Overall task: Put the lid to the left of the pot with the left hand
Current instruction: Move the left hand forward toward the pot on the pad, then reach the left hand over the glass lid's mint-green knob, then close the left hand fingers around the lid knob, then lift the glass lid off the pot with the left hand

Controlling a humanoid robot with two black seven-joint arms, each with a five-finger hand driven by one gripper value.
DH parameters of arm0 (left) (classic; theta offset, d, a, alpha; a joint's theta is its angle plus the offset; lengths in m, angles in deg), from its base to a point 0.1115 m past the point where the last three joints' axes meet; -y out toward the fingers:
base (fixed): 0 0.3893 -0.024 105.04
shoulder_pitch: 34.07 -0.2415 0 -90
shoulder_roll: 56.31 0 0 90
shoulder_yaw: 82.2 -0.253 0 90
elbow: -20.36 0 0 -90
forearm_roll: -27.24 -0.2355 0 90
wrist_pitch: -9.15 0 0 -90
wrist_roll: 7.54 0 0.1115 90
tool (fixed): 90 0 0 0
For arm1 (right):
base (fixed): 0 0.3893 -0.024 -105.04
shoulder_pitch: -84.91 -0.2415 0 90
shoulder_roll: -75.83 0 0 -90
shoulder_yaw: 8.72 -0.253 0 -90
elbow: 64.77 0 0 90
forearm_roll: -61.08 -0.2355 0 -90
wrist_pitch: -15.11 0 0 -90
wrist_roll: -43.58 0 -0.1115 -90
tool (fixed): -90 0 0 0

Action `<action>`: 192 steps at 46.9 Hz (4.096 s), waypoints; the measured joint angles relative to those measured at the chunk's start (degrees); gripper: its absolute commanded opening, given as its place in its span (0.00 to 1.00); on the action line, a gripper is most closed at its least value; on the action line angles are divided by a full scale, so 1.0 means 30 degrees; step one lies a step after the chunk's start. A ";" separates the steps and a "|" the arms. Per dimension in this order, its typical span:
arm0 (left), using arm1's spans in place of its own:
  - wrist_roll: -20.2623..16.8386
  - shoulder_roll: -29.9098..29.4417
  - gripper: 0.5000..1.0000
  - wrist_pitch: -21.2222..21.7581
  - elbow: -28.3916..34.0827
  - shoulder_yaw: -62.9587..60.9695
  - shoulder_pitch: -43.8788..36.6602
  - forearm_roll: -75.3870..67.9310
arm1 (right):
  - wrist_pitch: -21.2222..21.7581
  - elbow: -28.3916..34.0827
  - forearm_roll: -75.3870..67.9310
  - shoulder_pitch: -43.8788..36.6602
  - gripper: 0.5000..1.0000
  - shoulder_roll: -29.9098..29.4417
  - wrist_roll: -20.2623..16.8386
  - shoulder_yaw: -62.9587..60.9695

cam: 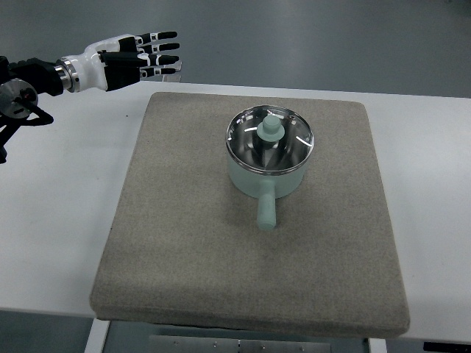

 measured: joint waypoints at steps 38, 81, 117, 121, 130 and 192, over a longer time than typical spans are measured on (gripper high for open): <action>-0.1550 0.0706 0.99 -0.0029 -0.4459 -0.1637 0.4526 -1.6939 | 0.0002 0.0000 0.0000 0.0001 0.85 0.0000 0.0000 -0.0008; -0.1527 0.6599 0.88 0.0209 -0.4260 -0.3476 0.6480 -2.4569 | 0.0004 0.0000 0.0000 0.0000 0.85 0.0000 -0.0001 -0.0008; -0.1579 0.6631 0.35 0.0145 -0.4440 -0.3493 0.6480 -2.6094 | 0.0002 0.0000 0.0000 0.0005 0.85 0.0000 -0.0001 -0.0009; -0.1579 0.6630 0.35 0.0118 -0.4465 -0.3503 0.6480 -2.6124 | -0.0003 0.0000 0.0000 0.0002 0.85 0.0000 0.0000 -0.0006; -0.1624 0.6630 0.28 0.0090 -0.4477 -0.3508 0.6479 -2.6267 | -0.0004 0.0000 0.0000 0.0000 0.85 0.0000 0.0000 0.0002; -0.1604 0.4406 0.00 -0.0788 -0.6431 -0.3457 0.8405 -2.6220 | 0.0004 0.0000 0.0000 0.0008 0.85 0.0000 0.0001 -0.0004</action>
